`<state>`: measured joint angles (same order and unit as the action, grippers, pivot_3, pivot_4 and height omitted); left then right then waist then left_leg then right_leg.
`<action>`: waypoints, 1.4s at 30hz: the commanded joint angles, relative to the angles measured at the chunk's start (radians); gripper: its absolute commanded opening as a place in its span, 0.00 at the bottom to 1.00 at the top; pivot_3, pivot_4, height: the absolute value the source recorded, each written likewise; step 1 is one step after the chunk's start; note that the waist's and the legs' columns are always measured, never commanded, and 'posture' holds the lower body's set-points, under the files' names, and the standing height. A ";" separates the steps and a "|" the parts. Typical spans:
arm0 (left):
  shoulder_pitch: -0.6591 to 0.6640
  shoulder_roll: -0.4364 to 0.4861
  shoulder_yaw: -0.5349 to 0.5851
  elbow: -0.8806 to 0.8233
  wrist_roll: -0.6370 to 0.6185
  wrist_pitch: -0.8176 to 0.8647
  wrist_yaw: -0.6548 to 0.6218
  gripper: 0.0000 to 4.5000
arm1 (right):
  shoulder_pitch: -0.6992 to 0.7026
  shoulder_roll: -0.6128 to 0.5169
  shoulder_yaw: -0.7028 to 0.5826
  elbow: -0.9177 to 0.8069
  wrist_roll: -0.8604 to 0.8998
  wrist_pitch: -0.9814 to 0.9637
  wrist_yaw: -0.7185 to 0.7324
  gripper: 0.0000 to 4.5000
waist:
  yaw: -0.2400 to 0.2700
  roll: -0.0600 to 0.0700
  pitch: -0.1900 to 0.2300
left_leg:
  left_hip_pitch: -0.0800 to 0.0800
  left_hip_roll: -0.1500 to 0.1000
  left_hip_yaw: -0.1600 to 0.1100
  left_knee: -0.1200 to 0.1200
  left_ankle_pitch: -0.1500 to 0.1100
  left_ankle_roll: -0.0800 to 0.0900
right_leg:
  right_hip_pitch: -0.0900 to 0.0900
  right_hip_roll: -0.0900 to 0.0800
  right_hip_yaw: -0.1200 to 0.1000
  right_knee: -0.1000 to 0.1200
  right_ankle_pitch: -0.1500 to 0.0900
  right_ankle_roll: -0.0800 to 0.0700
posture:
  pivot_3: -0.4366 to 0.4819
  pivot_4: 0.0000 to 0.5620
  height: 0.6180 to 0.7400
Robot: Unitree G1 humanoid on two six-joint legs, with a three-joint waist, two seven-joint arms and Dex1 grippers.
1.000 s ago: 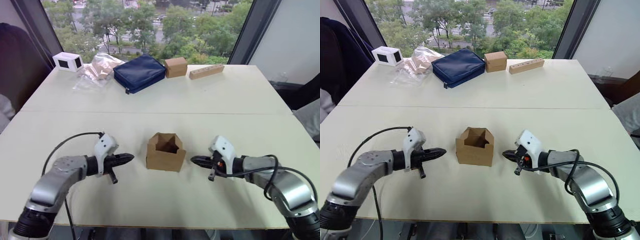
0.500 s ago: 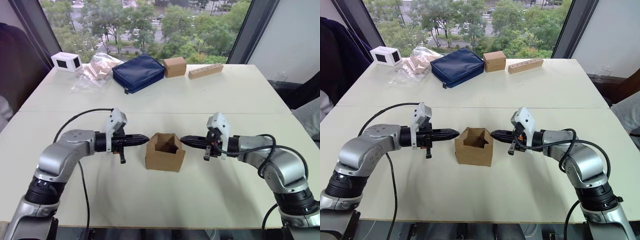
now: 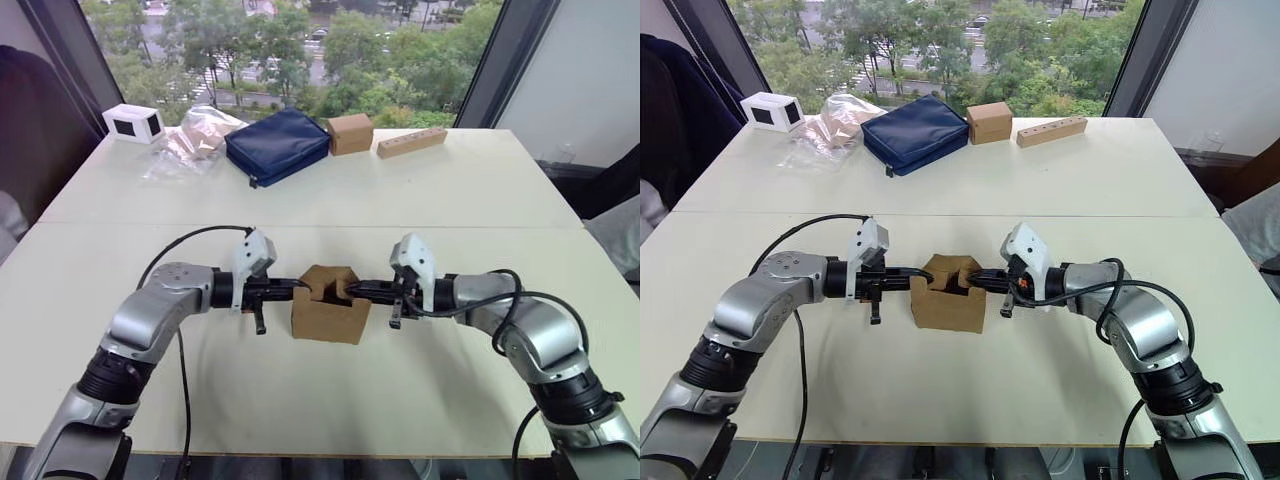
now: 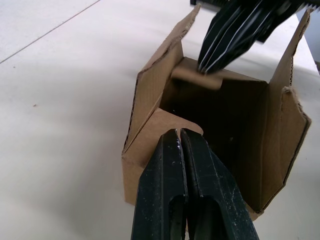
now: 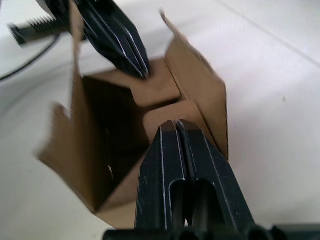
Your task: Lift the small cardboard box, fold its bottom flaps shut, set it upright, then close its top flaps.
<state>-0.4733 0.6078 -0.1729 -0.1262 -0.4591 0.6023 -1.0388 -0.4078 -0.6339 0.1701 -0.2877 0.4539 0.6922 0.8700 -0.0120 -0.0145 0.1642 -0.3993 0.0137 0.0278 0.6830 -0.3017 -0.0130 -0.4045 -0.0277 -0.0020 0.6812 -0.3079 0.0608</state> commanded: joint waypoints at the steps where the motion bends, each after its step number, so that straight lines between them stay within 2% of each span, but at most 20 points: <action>1: 0.011 -0.003 0.009 -0.019 0.005 -0.003 0.008 0.01 | -0.024 0.004 0.006 -0.009 -0.018 -0.027 0.011 0.00 | 0.000 0.000 0.000 | 0.000 0.000 0.000 0.000 0.000 0.000 | 0.000 0.000 0.000 0.000 0.000 0.000 | 0.48 0.27 1.00; 9: 0.023 -0.003 0.021 -0.027 -0.011 0.006 0.012 0.01 | -0.025 0.006 0.019 -0.006 -0.038 -0.035 0.022 0.00 | 0.000 0.000 0.000 | 0.000 0.000 0.000 0.000 0.000 0.000 | 0.000 0.000 0.000 0.000 0.000 0.000 | 0.48 0.27 1.00; 11: 0.015 -0.002 0.056 -0.027 -0.049 0.030 0.011 0.01 | -0.024 0.005 0.004 -0.012 -0.034 -0.042 0.026 0.00 | 0.000 0.000 0.000 | 0.000 0.000 0.000 0.000 0.000 0.000 | 0.000 0.000 0.000 0.000 0.000 0.000 | 0.48 0.27 1.00; 14: -0.033 -0.006 0.168 -0.010 -0.191 0.118 -0.008 0.01 | -0.038 -0.003 -0.064 -0.046 0.013 -0.036 0.033 0.00 | 0.000 0.000 0.000 | 0.000 0.000 0.000 0.000 0.000 0.000 | 0.000 0.000 0.000 0.000 0.000 0.000 | 0.48 0.27 1.00; 16: -0.082 -0.001 0.210 0.045 -0.215 0.130 -0.011 0.01 | -0.056 -0.013 -0.130 -0.074 0.062 -0.007 0.028 0.00 | 0.002 0.000 0.000 | 0.000 0.000 0.000 0.000 0.000 0.000 | 0.000 0.000 0.000 0.000 0.000 0.000 | 0.48 0.27 1.00; 18: -0.130 0.007 0.216 0.128 -0.182 0.097 -0.018 0.01 | -0.069 -0.037 -0.180 -0.101 0.098 0.023 0.024 0.00 | 0.001 0.000 0.000 | -0.001 0.000 0.000 0.000 0.000 0.000 | 0.000 0.000 0.000 0.000 0.000 0.000 | 0.48 0.27 1.00; 22: -0.214 0.010 0.148 0.361 -0.049 -0.053 -0.089 0.01 | -0.089 -0.085 -0.265 -0.161 0.162 0.085 0.001 0.00 | 0.002 0.000 0.000 | 0.000 0.000 0.000 0.000 0.000 0.000 | 0.000 0.000 0.000 0.000 0.000 0.000 | 0.48 0.27 1.00; 25: -0.289 -0.031 0.092 0.560 0.040 -0.167 -0.140 0.01 | -0.079 -0.126 -0.294 -0.238 0.224 0.148 -0.005 0.00 | 0.002 0.000 0.000 | 0.000 0.000 0.000 0.000 0.000 0.000 | 0.000 0.000 0.000 0.000 0.000 0.000 | 0.48 0.27 1.00; 28: -0.368 -0.104 0.048 0.776 0.117 -0.281 -0.188 0.01 | -0.034 -0.169 -0.267 -0.366 0.283 0.211 -0.005 0.00 | 0.008 -0.001 0.001 | -0.001 -0.001 0.000 0.000 0.000 0.000 | -0.001 0.000 -0.001 0.000 0.000 0.000 | 0.48 0.27 1.00; 32: -0.431 -0.181 0.022 0.964 0.177 -0.371 -0.249 0.01 | 0.006 -0.134 -0.195 -0.504 0.321 0.262 -0.098 0.00 | 0.002 -0.001 0.001 | -0.006 -0.001 0.000 0.001 0.000 0.001 | -0.004 0.000 -0.001 -0.001 0.000 0.000 | 0.48 0.27 1.00; 37: -0.457 -0.227 0.024 1.066 0.220 -0.419 -0.315 0.01 | 0.017 -0.104 -0.110 -0.560 0.299 0.279 -0.182 0.00 | -0.001 -0.001 0.001 | -0.006 -0.001 0.000 0.002 0.000 0.001 | -0.005 0.000 -0.001 0.000 0.000 0.000 | 0.48 0.27 1.00; 39: -0.454 -0.237 0.029 1.067 0.221 -0.412 -0.344 0.01 | 0.007 -0.148 -0.004 -0.564 0.189 0.243 -0.186 0.00 | 0.000 -0.001 0.001 | -0.006 -0.001 0.000 0.002 0.000 0.001 | -0.005 0.000 -0.001 0.000 0.000 0.000 | 0.48 0.27 1.00; 42: -0.441 -0.236 0.034 1.039 0.224 -0.397 -0.371 0.01 | -0.019 -0.176 0.061 -0.525 0.094 0.199 -0.190 0.00 | 0.001 -0.001 0.001 | -0.007 -0.001 0.000 0.002 0.000 0.001 | -0.006 0.000 -0.001 0.000 0.000 0.000 | 0.48 0.27 1.00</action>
<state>-0.9081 0.3677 -0.1542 0.9475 -0.2318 0.2088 -1.3862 -0.3980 -0.7955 0.2157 -0.8159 0.6070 0.9342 0.6867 -0.0110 -0.0157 0.1651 -0.4059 0.0128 0.0275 0.6851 -0.3020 -0.0122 -0.4101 -0.0275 -0.0029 0.6813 -0.3077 0.0611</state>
